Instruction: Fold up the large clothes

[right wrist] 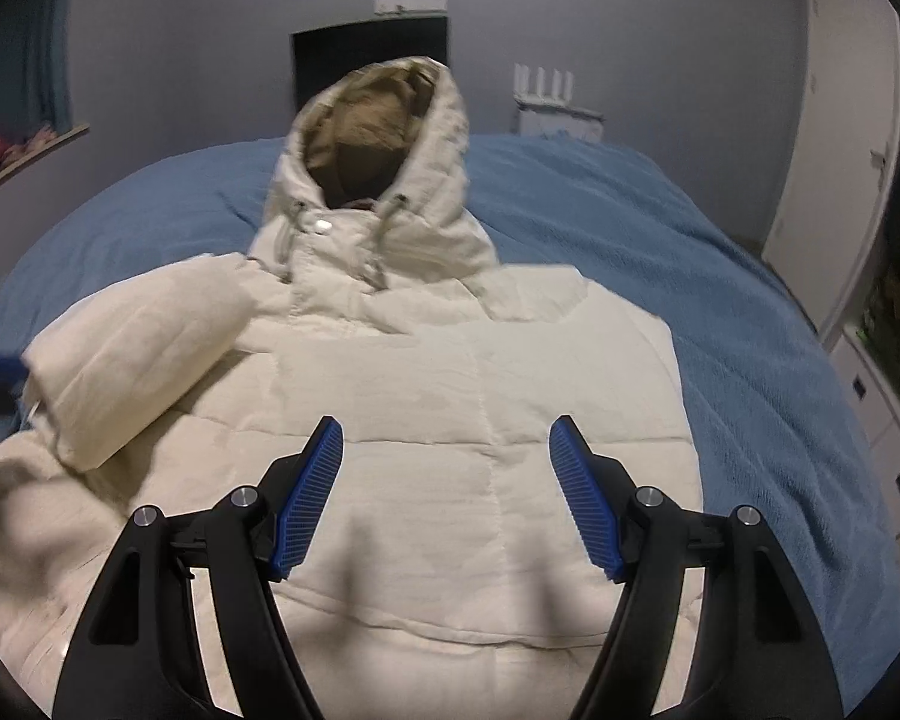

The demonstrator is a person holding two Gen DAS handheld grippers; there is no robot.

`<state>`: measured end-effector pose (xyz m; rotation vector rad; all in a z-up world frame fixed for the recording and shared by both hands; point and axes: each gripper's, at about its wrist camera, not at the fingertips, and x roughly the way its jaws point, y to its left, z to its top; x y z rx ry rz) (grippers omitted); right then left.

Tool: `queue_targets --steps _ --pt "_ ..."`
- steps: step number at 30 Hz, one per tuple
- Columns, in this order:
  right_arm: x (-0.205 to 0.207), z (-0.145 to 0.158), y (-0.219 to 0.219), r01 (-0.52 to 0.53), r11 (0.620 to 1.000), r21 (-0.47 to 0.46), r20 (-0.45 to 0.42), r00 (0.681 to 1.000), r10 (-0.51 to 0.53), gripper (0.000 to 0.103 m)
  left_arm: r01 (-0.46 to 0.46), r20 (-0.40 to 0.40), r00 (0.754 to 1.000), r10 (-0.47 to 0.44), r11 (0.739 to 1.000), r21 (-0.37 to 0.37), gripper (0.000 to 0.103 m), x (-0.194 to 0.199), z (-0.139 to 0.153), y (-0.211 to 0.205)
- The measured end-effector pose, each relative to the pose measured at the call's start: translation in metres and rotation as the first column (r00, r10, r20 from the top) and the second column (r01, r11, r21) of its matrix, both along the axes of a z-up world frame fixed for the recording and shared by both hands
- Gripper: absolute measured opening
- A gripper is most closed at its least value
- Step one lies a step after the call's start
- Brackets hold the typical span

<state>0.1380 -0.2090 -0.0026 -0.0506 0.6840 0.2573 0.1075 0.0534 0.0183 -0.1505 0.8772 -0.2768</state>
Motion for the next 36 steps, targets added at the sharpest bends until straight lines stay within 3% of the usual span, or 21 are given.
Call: queue_targets --steps 4,7,11,15,20,24,27,28,29,30,32,36 --pt "-0.021 0.018 0.033 -0.115 0.993 -0.005 0.025 0.993 0.115 0.081 -0.164 0.045 0.986 0.162 0.986 0.040 0.077 0.001 0.007 0.034" --pt "-0.036 0.036 0.070 -0.229 0.973 -0.038 0.045 0.972 0.230 0.082 -0.267 0.032 0.963 0.268 0.964 -0.019 0.077 0.007 0.003 0.065" --pt "-0.049 0.047 0.127 -0.351 0.929 -0.116 0.047 0.933 0.358 0.083 -0.364 0.007 0.931 0.365 0.930 -0.042 0.077 0.011 -0.006 0.093" --pt "-0.048 0.040 0.182 -0.448 0.882 -0.144 -0.007 0.892 0.452 0.083 -0.489 -0.010 0.872 0.489 0.871 -0.053 0.085 0.009 -0.014 0.120" --pt "-0.049 0.022 0.237 -0.506 0.811 -0.294 -0.010 0.850 0.527 0.083 -0.551 -0.037 0.834 0.551 0.826 -0.116 0.085 0.007 -0.021 0.144" --pt "-0.046 0.001 0.265 -0.509 0.759 -0.406 -0.026 0.837 0.547 0.083 -0.559 -0.081 0.829 0.553 0.815 -0.152 0.085 0.012 -0.032 0.152" --pt "-0.038 -0.015 0.274 -0.479 0.731 -0.486 -0.036 0.847 0.531 0.083 -0.558 -0.100 0.830 0.549 0.814 -0.159 0.085 0.015 -0.039 0.153" --pt "-0.037 -0.018 0.275 -0.465 0.724 -0.510 -0.034 0.852 0.523 0.078 -0.556 -0.101 0.831 0.546 0.816 -0.161 0.085 0.016 -0.040 0.154" --pt "-0.036 -0.022 0.275 -0.444 0.716 -0.539 -0.030 0.859 0.510 0.063 -0.553 -0.101 0.833 0.543 0.817 -0.162 0.085 0.016 -0.040 0.154" --pt "-0.035 -0.022 0.272 -0.440 0.717 -0.540 -0.034 0.863 0.504 0.057 -0.550 -0.098 0.835 0.542 0.819 -0.162 0.085 0.016 -0.040 0.153" --pt "-0.036 -0.016 0.264 -0.435 0.741 -0.512 -0.024 0.869 0.494 0.037 -0.549 -0.095 0.835 0.541 0.819 -0.163 0.085 0.016 -0.040 0.153" --pt "-0.038 0.011 0.230 -0.377 0.818 -0.434 0.037 0.900 0.435 0.026 -0.537 -0.077 0.843 0.532 0.827 -0.164 0.085 0.014 -0.036 0.150"
